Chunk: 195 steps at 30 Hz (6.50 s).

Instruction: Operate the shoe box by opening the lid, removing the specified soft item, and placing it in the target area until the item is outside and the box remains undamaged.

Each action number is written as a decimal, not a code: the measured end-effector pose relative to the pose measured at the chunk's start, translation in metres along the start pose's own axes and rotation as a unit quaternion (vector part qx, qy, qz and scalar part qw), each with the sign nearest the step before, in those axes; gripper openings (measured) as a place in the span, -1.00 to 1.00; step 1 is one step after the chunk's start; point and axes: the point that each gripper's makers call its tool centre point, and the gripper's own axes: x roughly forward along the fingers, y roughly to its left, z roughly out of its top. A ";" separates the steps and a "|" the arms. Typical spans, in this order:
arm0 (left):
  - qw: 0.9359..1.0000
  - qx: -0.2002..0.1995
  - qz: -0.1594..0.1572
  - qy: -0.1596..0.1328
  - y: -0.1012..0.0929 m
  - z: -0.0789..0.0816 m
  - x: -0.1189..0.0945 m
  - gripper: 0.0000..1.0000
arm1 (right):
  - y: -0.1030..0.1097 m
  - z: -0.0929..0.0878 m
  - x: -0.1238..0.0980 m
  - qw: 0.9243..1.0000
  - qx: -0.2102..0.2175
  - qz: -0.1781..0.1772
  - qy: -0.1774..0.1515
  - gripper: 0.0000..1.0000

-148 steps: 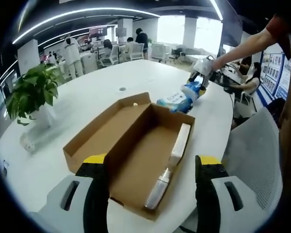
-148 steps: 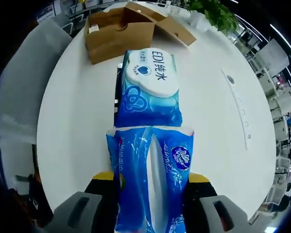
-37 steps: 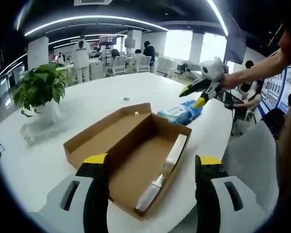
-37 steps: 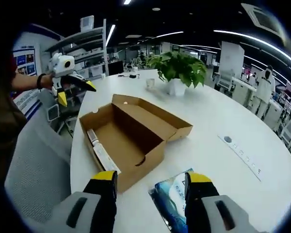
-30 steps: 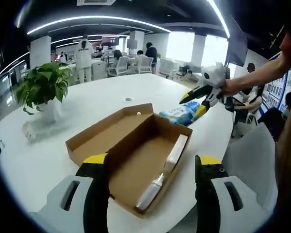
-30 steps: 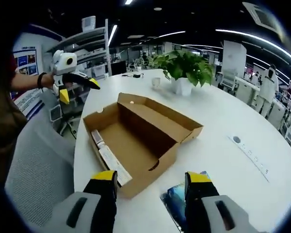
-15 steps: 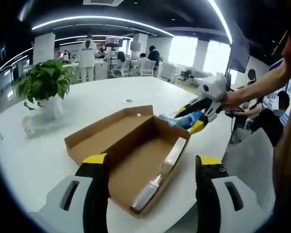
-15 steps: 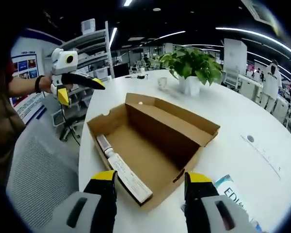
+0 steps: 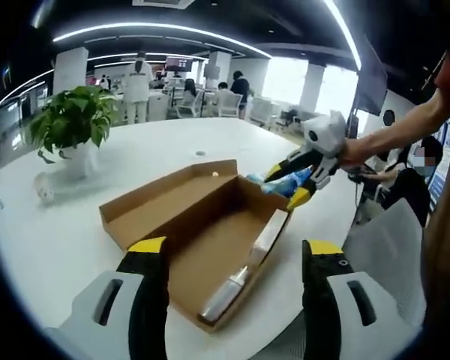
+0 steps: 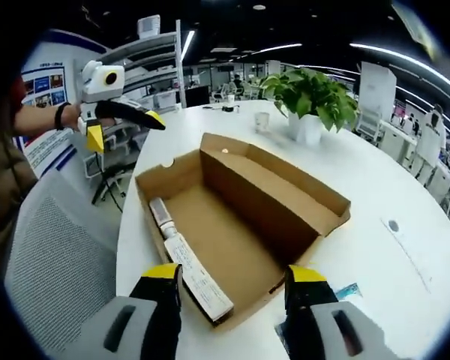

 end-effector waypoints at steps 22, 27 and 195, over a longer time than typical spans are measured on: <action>1.000 0.005 -0.006 0.016 -0.009 -0.014 0.001 0.43 | 0.005 -0.007 0.024 0.966 -0.207 0.075 0.133 0.15; 1.000 0.005 -0.005 0.019 -0.008 -0.014 0.001 0.43 | 0.011 -0.008 0.034 0.961 -0.212 0.103 0.144 0.18; 0.999 0.022 -0.034 -0.016 -0.023 0.027 0.015 0.41 | -0.023 -0.020 -0.089 0.982 -0.133 0.011 0.138 -0.67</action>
